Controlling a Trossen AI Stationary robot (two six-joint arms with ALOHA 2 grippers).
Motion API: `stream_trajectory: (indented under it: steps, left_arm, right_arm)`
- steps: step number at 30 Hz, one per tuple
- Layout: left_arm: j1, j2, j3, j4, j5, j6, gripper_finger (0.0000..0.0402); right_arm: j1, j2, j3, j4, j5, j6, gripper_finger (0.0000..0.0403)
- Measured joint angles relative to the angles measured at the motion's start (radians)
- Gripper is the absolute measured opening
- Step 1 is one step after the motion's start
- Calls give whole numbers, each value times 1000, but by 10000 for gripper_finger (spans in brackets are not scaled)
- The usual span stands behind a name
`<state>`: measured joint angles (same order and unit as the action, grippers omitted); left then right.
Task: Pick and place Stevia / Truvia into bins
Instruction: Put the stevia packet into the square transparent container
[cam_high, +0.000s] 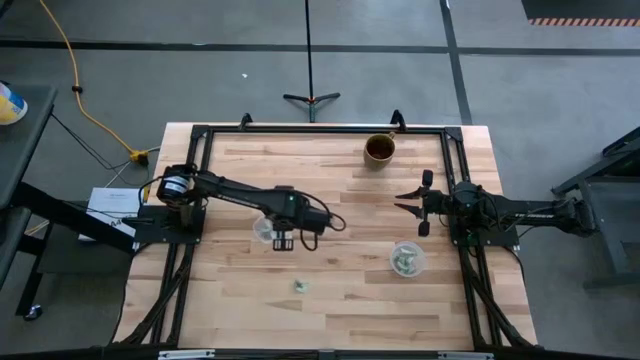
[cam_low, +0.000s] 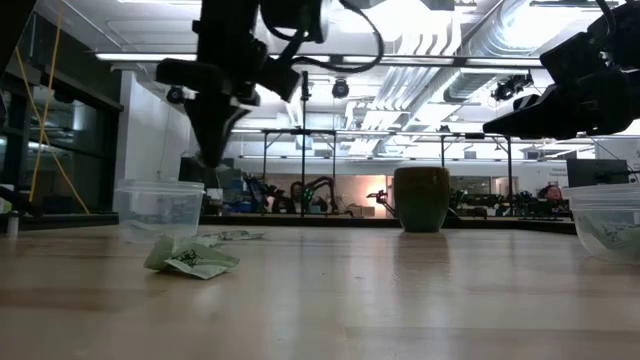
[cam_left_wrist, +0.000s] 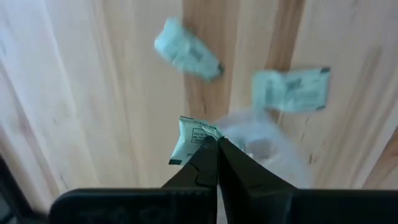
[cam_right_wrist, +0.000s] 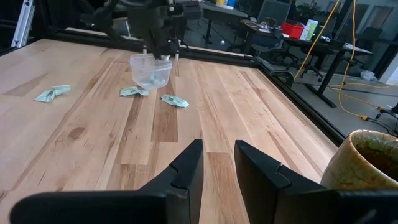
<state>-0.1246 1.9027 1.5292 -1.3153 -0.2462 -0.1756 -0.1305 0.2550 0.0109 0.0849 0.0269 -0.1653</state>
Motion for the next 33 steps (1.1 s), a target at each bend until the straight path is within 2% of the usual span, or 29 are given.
stream_trajectory:
  steps: [5,9,12,17,23,29,33]
  left_arm:
    - [0,-3,-24,-49,36,-58,25]
    - [0,-3,-55,-45,94,-63,27]
    - [0,-3,-83,-43,102,-66,54]
    - [0,-3,-103,-49,14,-118,118]
    - [0,-4,-83,-36,-22,-118,178]
    - [56,-4,-69,146,-41,-118,215]
    - [137,-4,-80,261,35,-139,222]
  right_arm:
    - [0,0,0,0,0,0,83]
    - [0,0,0,0,0,0,83]
    - [0,0,0,0,0,0,83]
    - [0,0,0,-1,0,0,83]
    - [0,0,0,0,0,0,83]
    - [0,0,0,-1,0,0,83]
    - [0,0,0,-1,0,0,83]
